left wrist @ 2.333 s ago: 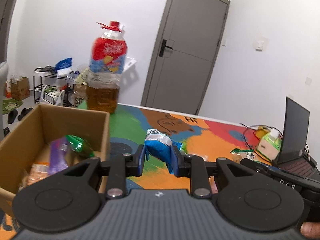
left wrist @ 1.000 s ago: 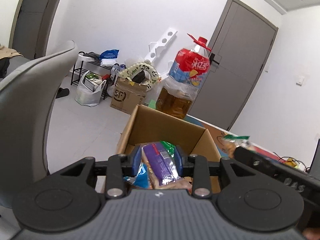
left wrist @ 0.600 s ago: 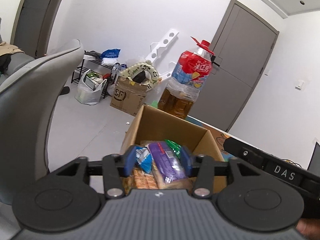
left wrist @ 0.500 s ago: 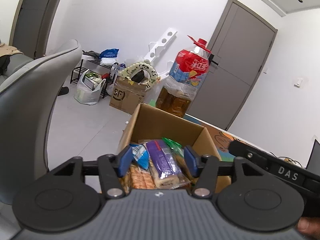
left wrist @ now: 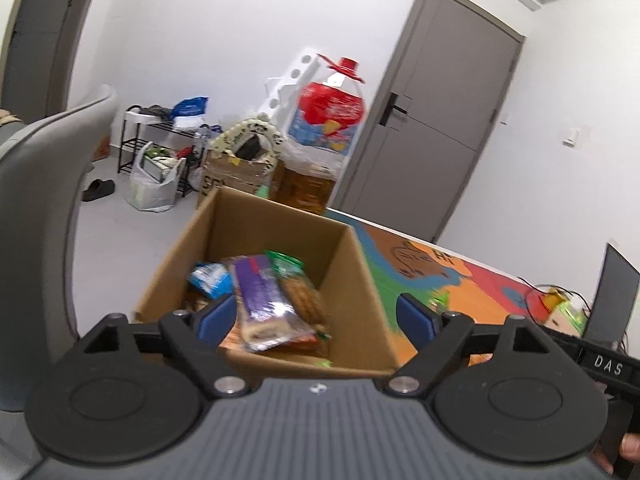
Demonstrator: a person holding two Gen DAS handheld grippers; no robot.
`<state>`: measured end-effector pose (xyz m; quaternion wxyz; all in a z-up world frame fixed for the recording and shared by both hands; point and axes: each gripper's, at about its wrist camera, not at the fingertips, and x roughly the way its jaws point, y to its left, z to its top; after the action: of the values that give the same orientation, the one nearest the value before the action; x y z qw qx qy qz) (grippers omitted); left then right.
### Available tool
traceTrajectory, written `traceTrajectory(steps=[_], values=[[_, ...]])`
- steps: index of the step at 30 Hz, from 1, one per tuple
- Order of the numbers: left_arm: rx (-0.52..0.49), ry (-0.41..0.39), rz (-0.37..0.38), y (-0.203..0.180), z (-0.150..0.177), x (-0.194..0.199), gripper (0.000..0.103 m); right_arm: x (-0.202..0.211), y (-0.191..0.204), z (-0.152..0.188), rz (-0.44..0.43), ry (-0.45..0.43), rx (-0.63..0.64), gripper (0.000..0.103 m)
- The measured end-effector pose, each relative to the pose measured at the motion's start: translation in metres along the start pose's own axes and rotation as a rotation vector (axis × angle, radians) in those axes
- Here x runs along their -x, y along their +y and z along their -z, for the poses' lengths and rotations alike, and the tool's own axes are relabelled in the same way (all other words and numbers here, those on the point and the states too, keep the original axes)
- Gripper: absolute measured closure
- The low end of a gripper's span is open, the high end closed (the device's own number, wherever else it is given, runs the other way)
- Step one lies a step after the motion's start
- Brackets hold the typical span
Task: Organize snacks
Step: 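Move both tools back toward the red candy bar and pink pack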
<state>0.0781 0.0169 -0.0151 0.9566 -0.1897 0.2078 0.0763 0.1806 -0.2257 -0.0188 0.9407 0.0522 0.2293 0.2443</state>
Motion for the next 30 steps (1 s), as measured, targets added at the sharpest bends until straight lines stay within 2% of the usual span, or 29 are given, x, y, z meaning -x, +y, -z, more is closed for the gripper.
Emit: traceTrajectory(steps=[11,16,20,23,27,30], values=[[-0.070,0.015,0.078,-0.038,0.018,0.005,0.017,0.026,-0.034,0.016,0.069,-0.006,-0.002,0.021],[-0.135,0.006,0.091,-0.056,0.029,0.006,0.017,0.031,-0.047,0.026,0.089,0.013,-0.014,0.026],[-0.136,0.018,0.125,-0.066,0.035,0.009,0.019,0.035,-0.055,0.034,0.091,0.029,-0.019,0.029],[-0.153,0.029,0.143,-0.074,0.039,0.008,0.020,0.037,-0.059,0.041,0.084,0.042,-0.020,0.032],[-0.163,0.045,0.162,-0.082,0.048,0.006,0.029,0.035,-0.061,0.048,0.071,0.063,-0.014,0.035],[-0.174,0.064,0.179,-0.087,0.055,0.002,0.031,0.034,-0.065,0.052,0.071,0.072,-0.026,0.038]])
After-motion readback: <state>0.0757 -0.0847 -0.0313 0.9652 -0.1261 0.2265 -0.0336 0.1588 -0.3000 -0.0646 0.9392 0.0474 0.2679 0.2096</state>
